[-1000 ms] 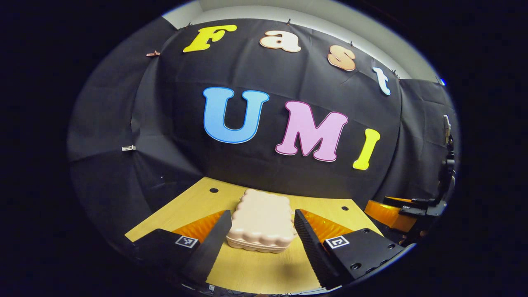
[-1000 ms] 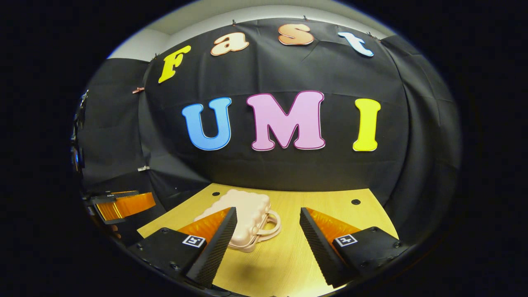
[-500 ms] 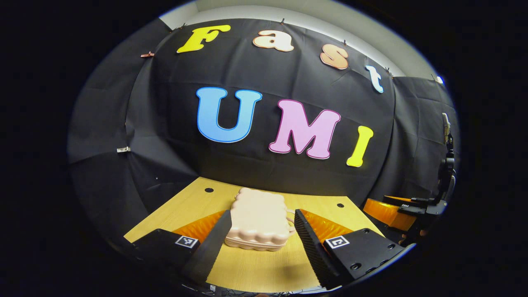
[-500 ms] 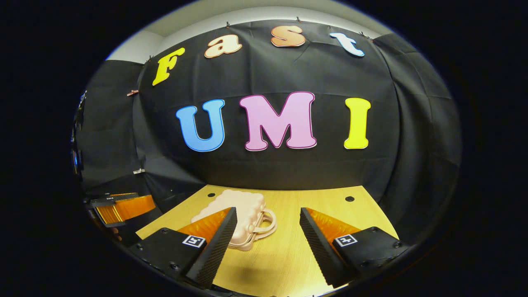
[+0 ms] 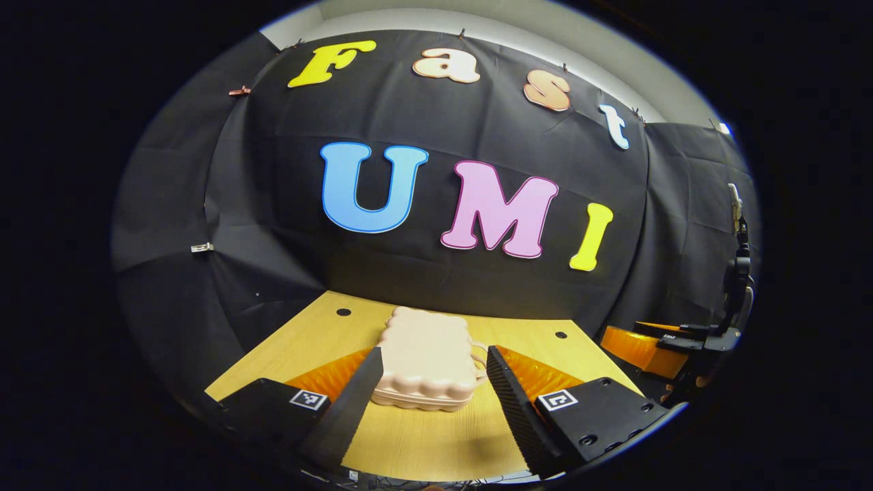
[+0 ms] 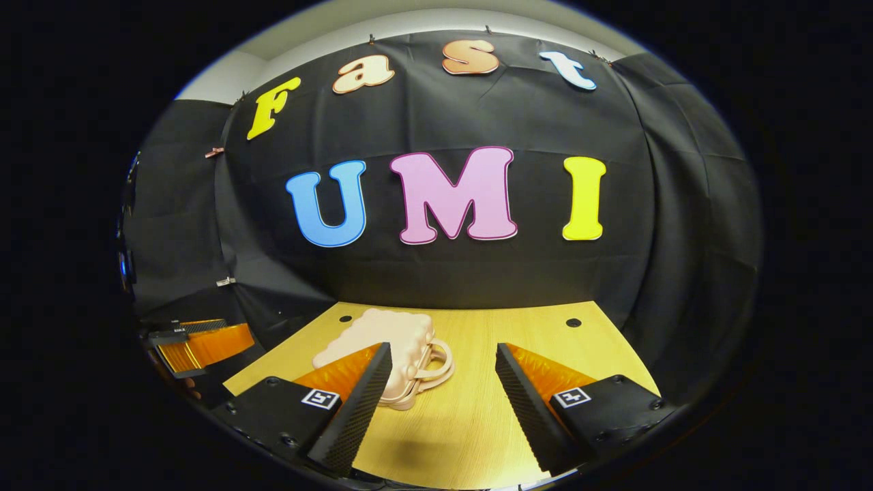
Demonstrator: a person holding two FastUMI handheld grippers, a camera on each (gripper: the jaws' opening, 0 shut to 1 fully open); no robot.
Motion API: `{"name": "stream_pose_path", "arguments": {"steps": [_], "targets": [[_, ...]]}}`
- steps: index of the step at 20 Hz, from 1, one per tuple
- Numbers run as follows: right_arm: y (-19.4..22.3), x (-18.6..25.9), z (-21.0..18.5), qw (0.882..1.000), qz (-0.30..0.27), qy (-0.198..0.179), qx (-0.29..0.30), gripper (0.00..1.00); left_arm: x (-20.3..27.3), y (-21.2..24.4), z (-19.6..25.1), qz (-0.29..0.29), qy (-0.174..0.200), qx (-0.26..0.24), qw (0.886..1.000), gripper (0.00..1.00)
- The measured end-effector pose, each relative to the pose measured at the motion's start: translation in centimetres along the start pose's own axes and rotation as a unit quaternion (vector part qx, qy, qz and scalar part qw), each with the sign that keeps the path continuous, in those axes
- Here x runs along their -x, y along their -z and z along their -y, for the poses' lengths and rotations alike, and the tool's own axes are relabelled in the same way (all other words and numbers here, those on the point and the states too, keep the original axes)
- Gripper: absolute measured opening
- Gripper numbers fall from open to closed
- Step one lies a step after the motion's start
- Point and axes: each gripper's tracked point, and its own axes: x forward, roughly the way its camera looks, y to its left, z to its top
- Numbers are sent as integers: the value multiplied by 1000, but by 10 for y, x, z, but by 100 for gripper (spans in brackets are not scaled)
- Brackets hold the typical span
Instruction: First open the suitcase, pack the skin care products into it, and then close the suitcase.
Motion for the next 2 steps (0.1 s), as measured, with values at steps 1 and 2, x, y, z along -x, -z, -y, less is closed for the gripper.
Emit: {"name": "stream_pose_path", "arguments": {"steps": [1, 2], "targets": [[0, 1, 0, 1000, 1, 0, 1, 97, 0, -1, 0, 1, 1, 2, 1000, 96], [0, 1, 0, 1000, 1, 1, 1, 97, 1, -2, 1, 1, 3, 3, 1000, 96]]}}
